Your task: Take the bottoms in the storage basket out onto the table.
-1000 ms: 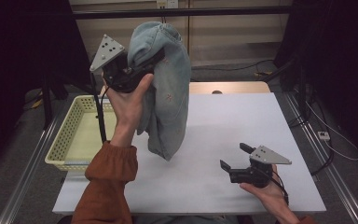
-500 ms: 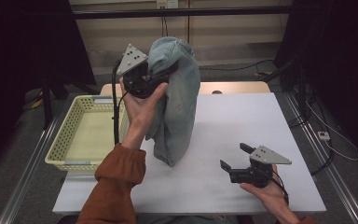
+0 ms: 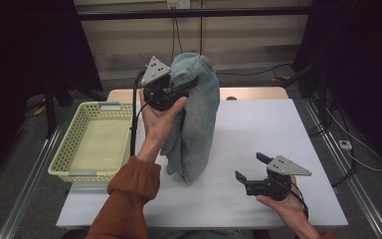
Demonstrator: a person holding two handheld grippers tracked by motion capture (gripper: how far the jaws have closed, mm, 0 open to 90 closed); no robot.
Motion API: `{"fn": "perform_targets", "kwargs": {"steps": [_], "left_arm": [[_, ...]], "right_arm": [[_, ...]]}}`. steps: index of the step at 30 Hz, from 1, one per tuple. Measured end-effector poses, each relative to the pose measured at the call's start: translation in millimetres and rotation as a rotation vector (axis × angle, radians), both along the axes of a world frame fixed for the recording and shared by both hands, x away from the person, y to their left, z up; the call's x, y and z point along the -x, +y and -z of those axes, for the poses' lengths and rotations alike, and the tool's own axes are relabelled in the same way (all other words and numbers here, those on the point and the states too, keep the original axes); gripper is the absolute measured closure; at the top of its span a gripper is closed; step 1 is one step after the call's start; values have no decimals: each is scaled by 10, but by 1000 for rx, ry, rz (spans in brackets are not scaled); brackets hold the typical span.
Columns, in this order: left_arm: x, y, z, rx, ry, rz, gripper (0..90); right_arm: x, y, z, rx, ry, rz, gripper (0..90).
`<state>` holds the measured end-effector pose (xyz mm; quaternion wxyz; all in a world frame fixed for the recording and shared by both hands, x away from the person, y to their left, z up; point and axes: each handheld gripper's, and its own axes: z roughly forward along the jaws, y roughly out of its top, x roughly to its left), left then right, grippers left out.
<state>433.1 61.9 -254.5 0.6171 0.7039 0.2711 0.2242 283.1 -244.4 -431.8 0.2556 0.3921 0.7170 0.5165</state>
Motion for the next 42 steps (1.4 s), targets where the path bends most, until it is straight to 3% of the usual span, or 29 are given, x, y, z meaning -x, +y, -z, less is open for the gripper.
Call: {"fn": "perform_targets", "kwargs": {"steps": [14,23,42], "left_arm": [[-55,11,205,-42,45,3,641],[-79,-32,377,-93,72,11,640],[-139,-22,729,-136,135,-12,639]], "right_arm": [[-7,1,5,0,4,1,47],[-6,-3,7,0,6,3,46],[-5,4,8,3,10,-1,50]]}}
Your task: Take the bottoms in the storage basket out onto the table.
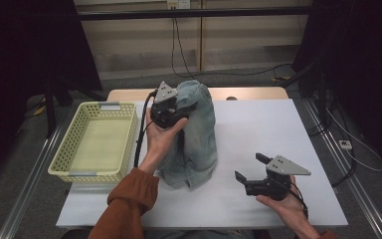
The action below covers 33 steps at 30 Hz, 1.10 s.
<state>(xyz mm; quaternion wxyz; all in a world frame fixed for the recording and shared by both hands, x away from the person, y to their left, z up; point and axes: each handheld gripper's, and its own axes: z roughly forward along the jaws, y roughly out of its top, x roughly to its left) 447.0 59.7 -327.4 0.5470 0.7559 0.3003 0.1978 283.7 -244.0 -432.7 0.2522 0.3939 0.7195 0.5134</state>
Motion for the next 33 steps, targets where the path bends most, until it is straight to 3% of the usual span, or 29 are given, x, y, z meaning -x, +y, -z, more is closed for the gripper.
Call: {"fn": "perform_targets", "kwargs": {"steps": [6,9,13,20,26,33], "left_arm": [[-18,12,131,-25,24,-6,636],[-28,26,180,-18,43,6,636],[-11,29,221,-45,40,12,631],[-57,43,427,-80,86,-1,629],[-82,39,535,-103,105,-1,625],[-107,-4,656,-159,140,13,593]], "right_arm": [[0,-1,1,2,-1,1,51],[1,0,1,2,0,1,51],[0,2,2,3,0,1,51],[1,0,2,5,1,0,51],[-1,0,3,6,1,-1,51],[0,2,2,6,-1,-3,52]]}}
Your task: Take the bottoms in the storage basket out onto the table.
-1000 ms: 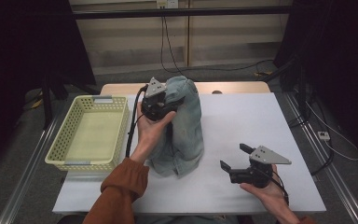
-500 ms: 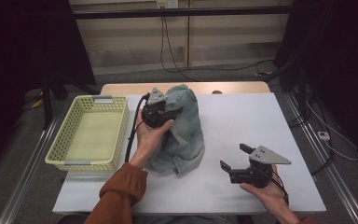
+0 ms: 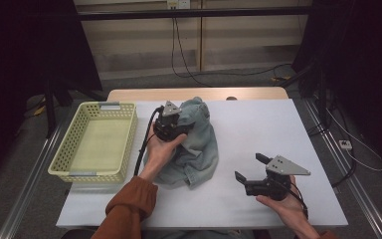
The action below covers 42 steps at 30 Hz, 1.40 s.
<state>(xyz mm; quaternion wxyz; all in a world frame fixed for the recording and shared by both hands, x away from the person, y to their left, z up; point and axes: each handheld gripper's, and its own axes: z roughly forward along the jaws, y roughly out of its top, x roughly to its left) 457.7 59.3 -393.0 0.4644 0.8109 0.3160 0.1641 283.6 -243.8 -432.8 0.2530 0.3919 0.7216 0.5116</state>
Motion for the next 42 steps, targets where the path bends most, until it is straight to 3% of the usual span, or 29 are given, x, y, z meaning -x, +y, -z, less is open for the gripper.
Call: {"fn": "perform_targets", "kwargs": {"steps": [13,17,28,31,42], "left_arm": [[-32,-63,196,-34,45,7,581],[-46,-85,259,-50,72,-27,566],[-71,-97,384,-75,99,7,549],[-72,-108,417,-97,94,10,542],[-77,-211,530,-115,89,15,492]], "right_arm": [[4,5,0,4,0,-1,52],[3,3,0,-2,2,1,53],[-3,6,5,5,2,-1,53],[-5,3,7,3,2,-2,53],[-11,-10,13,-1,6,-1,53]]}}
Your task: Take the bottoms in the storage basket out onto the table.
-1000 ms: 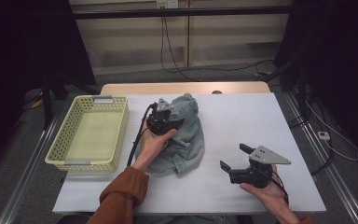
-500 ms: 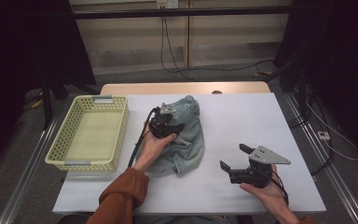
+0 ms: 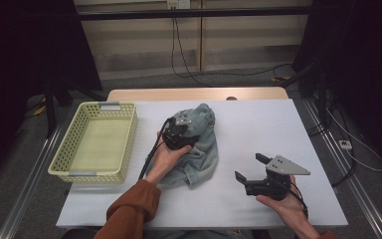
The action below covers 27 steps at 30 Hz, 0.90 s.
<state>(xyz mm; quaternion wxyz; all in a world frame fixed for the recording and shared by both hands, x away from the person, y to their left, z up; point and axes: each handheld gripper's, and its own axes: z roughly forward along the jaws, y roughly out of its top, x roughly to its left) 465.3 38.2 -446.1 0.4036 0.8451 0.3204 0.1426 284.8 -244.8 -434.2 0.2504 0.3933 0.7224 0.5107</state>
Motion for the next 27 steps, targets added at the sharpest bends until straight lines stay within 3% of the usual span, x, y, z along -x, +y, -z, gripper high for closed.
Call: {"fn": "perform_targets", "kwargs": {"steps": [3,12,18,21,27], "left_arm": [[-7,-23,40,-1,-5,9,450],[-38,-44,108,-14,-6,27,442],[-42,-29,94,21,19,19,408],[-33,-33,69,34,24,24,305],[7,-46,12,54,12,14,194]], "right_arm": [[-10,1,7,-2,1,-1,53],[0,-10,2,-6,-1,2,53],[-6,-18,8,-7,0,-2,54],[-18,-29,8,-11,1,4,55],[-38,-3,11,-8,3,-8,56]]}}
